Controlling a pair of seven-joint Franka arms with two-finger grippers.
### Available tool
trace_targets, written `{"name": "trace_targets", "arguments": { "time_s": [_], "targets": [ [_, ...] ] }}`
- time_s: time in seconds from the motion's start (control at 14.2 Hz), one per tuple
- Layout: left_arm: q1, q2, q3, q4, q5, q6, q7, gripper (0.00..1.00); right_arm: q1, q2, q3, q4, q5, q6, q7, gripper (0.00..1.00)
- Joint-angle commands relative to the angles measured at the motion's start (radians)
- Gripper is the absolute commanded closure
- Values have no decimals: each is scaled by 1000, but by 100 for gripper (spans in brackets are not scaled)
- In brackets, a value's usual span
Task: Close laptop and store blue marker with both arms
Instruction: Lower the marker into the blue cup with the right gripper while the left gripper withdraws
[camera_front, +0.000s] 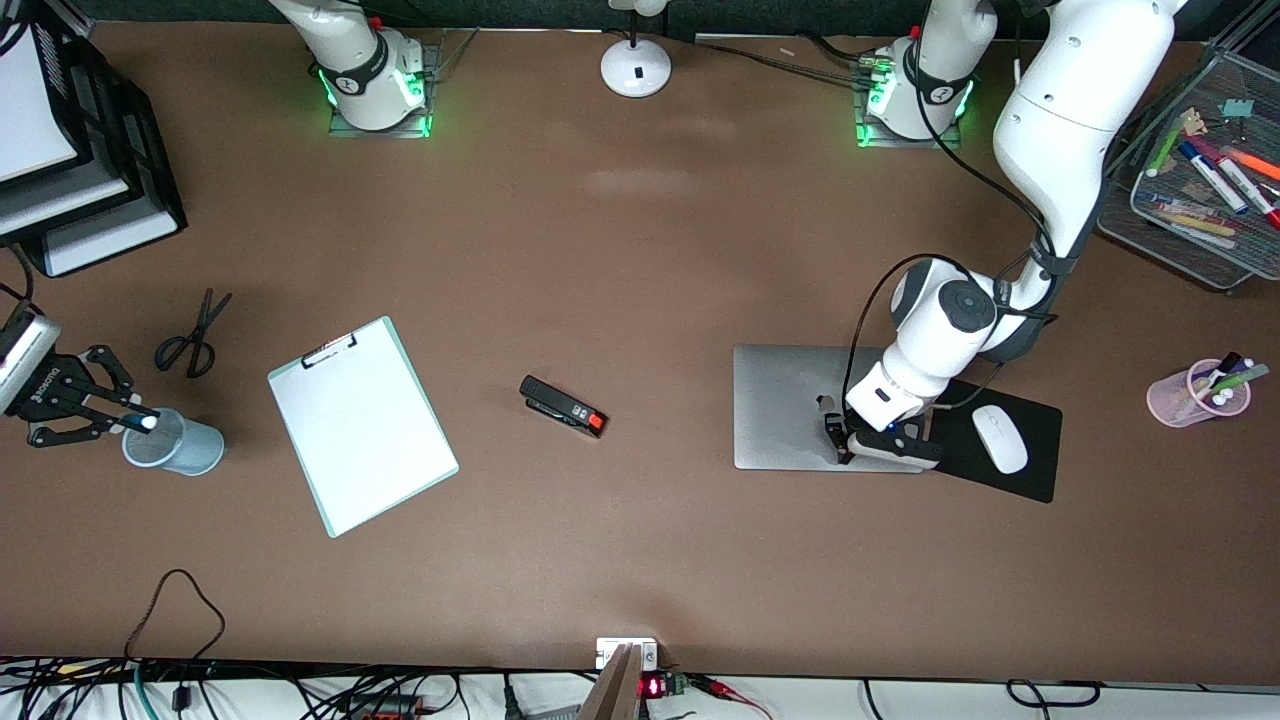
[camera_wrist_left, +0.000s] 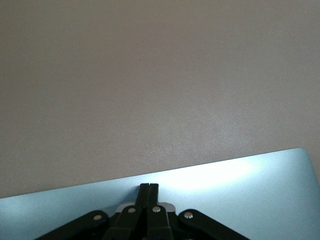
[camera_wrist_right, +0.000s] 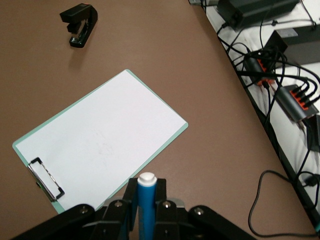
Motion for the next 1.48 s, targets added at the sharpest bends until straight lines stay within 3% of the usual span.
{"name": "trace_targets", "arguments": {
  "time_s": [0.0,0.42,0.64,0.92,1.13,1.2,1.27,1.41],
  "targets": [
    [5,-28,1,6,23,-10,0,100,-32,35,11,16,91,-25,-146,100],
    [3,-152,-10,11,23,-247,3,100,-80,98,13,16,195,-68,-284,100],
    [2,-229,-15,17,23,-425,6,100,-101,113,14,16,233,-74,-313,100],
    [-7,-339,-18,49,21,-711,7,91,-123,144,16,18,241,-75,-322,100],
    [-6,-353,-57,174,17,-974,6,55,-155,179,17,25,336,-89,-402,100],
    [-9,-353,-59,204,10,-1029,-2,25,-167,188,17,28,354,-98,-408,100],
    [-6,-355,-64,212,7,-1056,-2,9,-170,193,19,31,355,-112,-408,100],
    [2,-384,-67,212,6,-1073,7,0,-183,194,19,33,362,-114,-410,100]
  ]
}}
